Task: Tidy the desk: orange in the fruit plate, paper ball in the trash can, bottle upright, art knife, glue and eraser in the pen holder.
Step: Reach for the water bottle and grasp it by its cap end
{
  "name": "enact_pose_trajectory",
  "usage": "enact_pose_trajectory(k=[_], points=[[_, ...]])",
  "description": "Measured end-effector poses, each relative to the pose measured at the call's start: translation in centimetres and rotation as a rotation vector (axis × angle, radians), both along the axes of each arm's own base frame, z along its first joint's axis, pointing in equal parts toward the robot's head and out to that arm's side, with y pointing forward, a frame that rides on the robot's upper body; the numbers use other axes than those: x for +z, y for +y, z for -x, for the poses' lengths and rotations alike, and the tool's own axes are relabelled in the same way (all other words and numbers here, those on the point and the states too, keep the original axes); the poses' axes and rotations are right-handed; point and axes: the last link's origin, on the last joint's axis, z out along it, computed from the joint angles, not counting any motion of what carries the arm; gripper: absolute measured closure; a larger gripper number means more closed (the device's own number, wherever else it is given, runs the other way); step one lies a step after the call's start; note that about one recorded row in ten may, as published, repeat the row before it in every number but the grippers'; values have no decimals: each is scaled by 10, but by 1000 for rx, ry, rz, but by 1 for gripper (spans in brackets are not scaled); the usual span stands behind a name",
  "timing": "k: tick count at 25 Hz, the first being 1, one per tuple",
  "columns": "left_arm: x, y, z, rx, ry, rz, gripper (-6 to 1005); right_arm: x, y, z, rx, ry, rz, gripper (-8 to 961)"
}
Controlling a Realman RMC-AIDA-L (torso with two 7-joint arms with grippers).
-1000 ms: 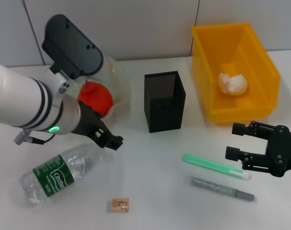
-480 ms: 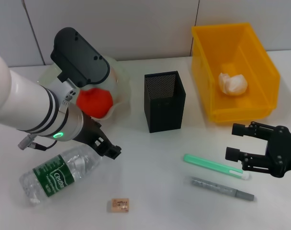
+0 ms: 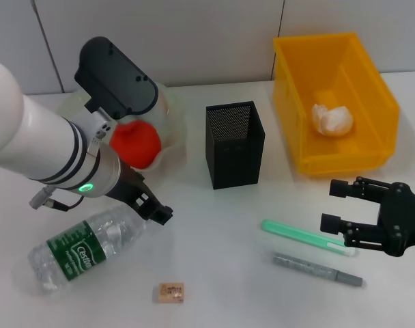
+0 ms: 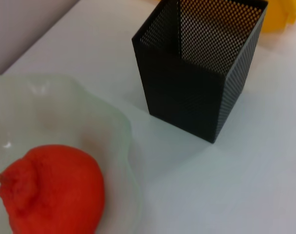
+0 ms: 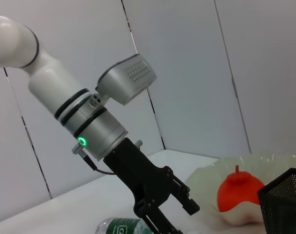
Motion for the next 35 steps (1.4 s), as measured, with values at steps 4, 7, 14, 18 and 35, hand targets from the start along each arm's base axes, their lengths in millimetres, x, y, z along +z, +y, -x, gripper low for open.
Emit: enact_pose_trajectory(k=[4, 7, 14, 18, 35], points=[[-2, 2, 1, 4, 6, 5, 201, 0, 0, 0, 0, 1, 0, 192], [-2, 2, 1, 6, 8, 6, 201, -1, 0, 0, -1, 0, -1, 192], [-6, 6, 9, 43, 28, 15, 201, -3, -1, -1, -1, 4, 2, 191], [-6, 8, 11, 48, 31, 14, 201, -4, 0, -1, 0, 6, 4, 191], [-12, 17, 13, 64, 40, 14, 251, -3, 2, -1, -4, 5, -6, 191]])
